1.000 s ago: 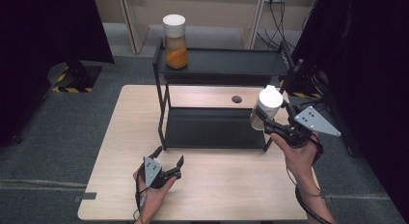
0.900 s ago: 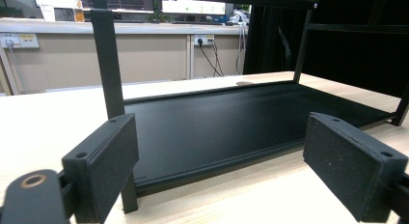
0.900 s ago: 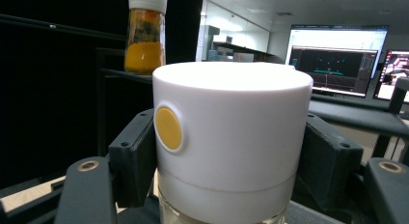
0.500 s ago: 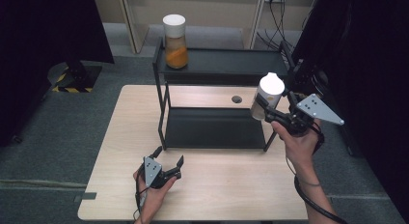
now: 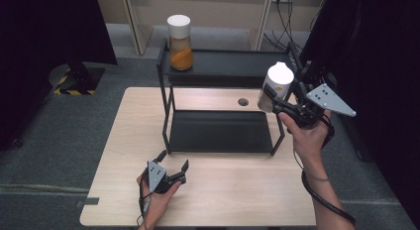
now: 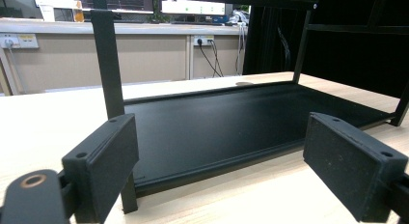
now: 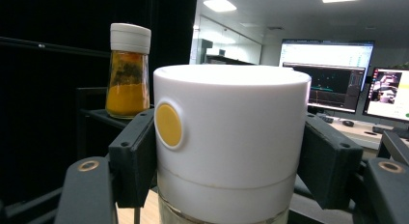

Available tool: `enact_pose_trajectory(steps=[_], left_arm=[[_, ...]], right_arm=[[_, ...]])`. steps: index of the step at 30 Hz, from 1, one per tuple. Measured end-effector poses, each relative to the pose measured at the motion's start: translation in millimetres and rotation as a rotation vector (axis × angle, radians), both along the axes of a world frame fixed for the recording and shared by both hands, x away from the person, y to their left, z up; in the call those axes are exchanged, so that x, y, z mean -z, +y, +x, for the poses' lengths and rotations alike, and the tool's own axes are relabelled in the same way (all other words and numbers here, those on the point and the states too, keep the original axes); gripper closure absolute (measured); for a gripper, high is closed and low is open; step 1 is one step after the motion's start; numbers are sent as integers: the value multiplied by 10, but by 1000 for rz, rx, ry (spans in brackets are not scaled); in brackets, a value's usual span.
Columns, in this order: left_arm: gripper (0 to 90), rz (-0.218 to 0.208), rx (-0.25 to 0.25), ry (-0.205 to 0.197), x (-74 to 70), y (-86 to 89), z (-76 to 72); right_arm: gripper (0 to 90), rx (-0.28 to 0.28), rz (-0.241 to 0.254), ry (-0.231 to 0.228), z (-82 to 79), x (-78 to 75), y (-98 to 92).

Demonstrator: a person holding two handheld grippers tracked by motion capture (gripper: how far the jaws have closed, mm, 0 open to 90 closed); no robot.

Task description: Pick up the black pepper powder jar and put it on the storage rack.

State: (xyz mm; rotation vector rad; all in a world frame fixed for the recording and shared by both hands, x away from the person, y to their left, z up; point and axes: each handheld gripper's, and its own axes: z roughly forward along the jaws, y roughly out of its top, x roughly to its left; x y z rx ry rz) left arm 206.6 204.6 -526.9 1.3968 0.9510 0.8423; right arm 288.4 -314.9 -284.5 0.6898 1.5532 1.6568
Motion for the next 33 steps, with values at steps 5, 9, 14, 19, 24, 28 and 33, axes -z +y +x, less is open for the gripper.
enact_pose_trajectory(steps=[5,9,14,19,24,28,33], left_arm=[[119,0,0,0,-1,-1,0],[119,-2,0,1,0,1,2],[119,0,0,0,0,0,0],[119,1,0,0,-1,0,0],[119,0,0,1,-1,0,1],[119,1,0,0,-1,0,0],[119,1,0,0,0,-1,0]], right_arm=[[309,5,-1,-4,28,-56,20],[309,8,2,-7,55,-97,32],[309,11,8,-14,82,-149,41],[309,14,12,-16,103,-205,42],[309,18,17,-18,121,-253,37],[309,21,21,-20,140,-294,36],[309,25,21,-28,161,-363,48]])
